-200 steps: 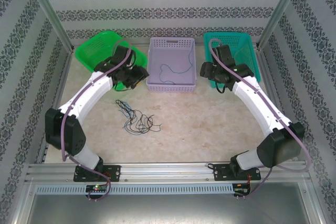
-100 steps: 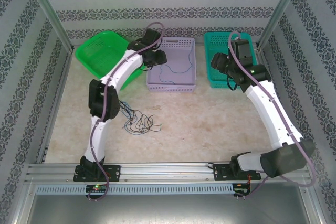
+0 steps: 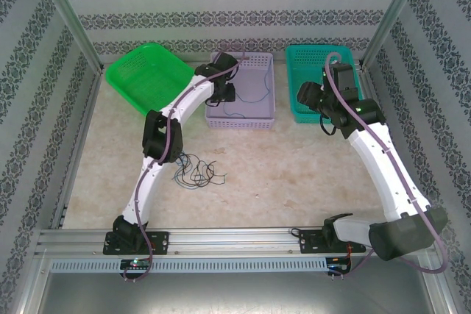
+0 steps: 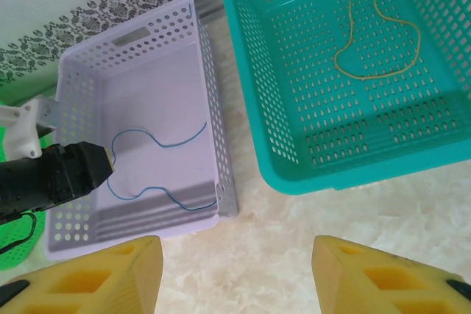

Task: Untangle the cables

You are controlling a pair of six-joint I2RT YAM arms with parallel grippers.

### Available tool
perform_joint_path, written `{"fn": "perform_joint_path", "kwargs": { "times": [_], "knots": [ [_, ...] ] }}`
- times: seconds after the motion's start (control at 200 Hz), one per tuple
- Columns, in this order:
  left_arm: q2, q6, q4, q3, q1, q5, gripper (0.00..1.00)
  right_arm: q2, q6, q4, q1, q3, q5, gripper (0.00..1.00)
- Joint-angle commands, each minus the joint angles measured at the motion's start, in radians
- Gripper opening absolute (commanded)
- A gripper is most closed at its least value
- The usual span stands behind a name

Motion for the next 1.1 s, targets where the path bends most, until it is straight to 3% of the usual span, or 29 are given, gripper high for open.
{"fn": "perform_joint_path", "kwargs": {
  "times": [0.0, 0.195, 0.455, 0.774, 0.919, 1.094],
  "knots": [
    [0.020, 0.028, -0.042, 0.019, -0.020, -0.025, 0.31, 0.010, 0.011, -0.009, 0.005, 0.002, -0.019, 0.56],
    [-0.006, 0.018, -0.057, -0.008, -0.028, -0.082, 0.00, 0.012, 0.008, -0.007, 0.005, 0.007, -0.023, 0.56],
    [-0.171, -0.049, -0.028, -0.160, -0.027, -0.185, 0.00, 0.005, 0.011, 0.003, 0.007, -0.013, -0.034, 0.56],
    [-0.296, -0.122, 0.018, -0.302, -0.033, -0.134, 0.00, -0.001, 0.011, 0.005, 0.018, -0.019, -0.038, 0.56],
    [-0.420, -0.169, 0.002, -0.375, -0.031, -0.141, 0.40, 0.005, -0.040, 0.003, 0.060, -0.025, -0.040, 0.58],
    [-0.716, -0.339, 0.038, -0.734, -0.012, -0.098, 0.65, 0.026, -0.127, 0.033, 0.188, -0.079, -0.077, 0.62]
  ]
}}
